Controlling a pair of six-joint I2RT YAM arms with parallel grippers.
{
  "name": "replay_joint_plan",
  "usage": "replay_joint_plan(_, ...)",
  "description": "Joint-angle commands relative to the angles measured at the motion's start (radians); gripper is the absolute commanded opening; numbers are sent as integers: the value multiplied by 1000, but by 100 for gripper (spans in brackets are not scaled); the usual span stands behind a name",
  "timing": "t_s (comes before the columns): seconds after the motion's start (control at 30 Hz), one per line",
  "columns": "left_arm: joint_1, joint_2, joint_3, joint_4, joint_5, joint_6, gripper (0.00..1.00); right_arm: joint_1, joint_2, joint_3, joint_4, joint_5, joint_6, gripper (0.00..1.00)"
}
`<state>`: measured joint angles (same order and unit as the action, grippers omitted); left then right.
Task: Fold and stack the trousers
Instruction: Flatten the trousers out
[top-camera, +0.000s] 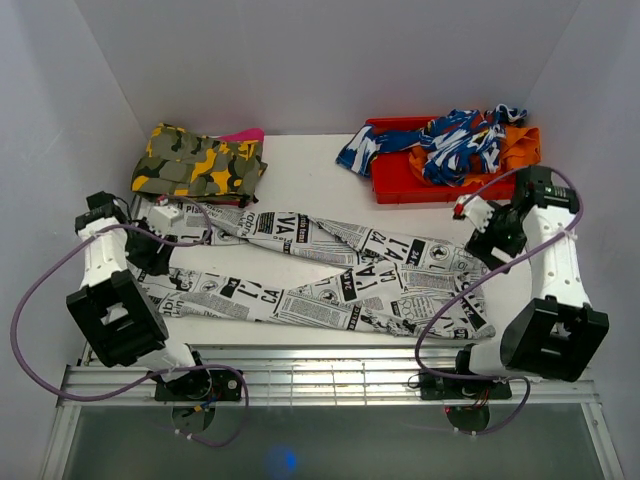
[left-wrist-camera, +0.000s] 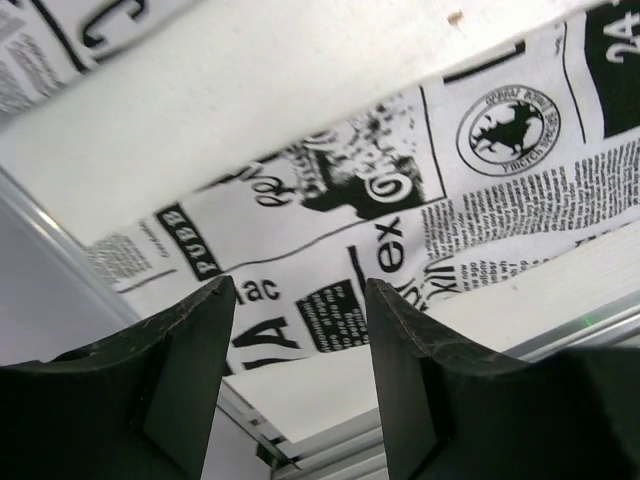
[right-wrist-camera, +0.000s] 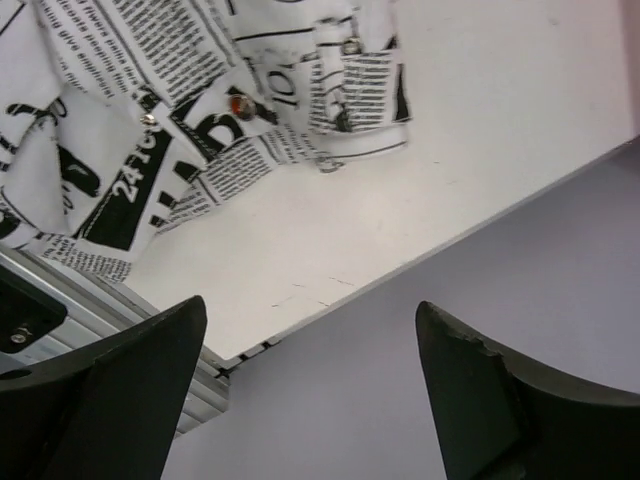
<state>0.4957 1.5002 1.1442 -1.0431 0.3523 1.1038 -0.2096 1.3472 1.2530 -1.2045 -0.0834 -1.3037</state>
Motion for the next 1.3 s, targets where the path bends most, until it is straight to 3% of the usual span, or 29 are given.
replay_joint_plan(0.0, 4, 3, 81, -43, 71, -2, 65, 12, 120, 137, -104, -22, -183, 89)
replay_joint_plan(0.23, -12, 307, 271, 55, -71, -76, 63, 139, 294, 188, -35, 17, 44, 80)
replay_joint_plan(0.43, -20, 483, 382, 101, -183, -1, 62, 282, 383, 135, 46, 60, 177, 79)
replay_joint_plan(0.67, -20, 503, 318, 59, -276, 200, 57, 299, 457, 39, 126, 166, 202, 77)
replay_joint_plan(0.83, -20, 470, 183, 58, -335, 280, 53, 286, 466, -12, 161, 215, 185, 77)
replay_joint_plan(0.97, -22, 474, 152, 123, -369, 277, 34, 271, 469, -15, 168, 224, 182, 76)
replay_joint_plan(1.0, -22, 477, 163, 109, -362, 275, 33, 268, 471, -15, 168, 229, 179, 76)
replay_joint_plan(1.07, -22, 485, 209, 54, -354, 284, 34, 259, 468, -17, 172, 240, 172, 76)
replay_joint_plan(1.27, -22, 480, 368, -32, -236, 315, 47, 246, 449, -18, 175, 243, 158, 75)
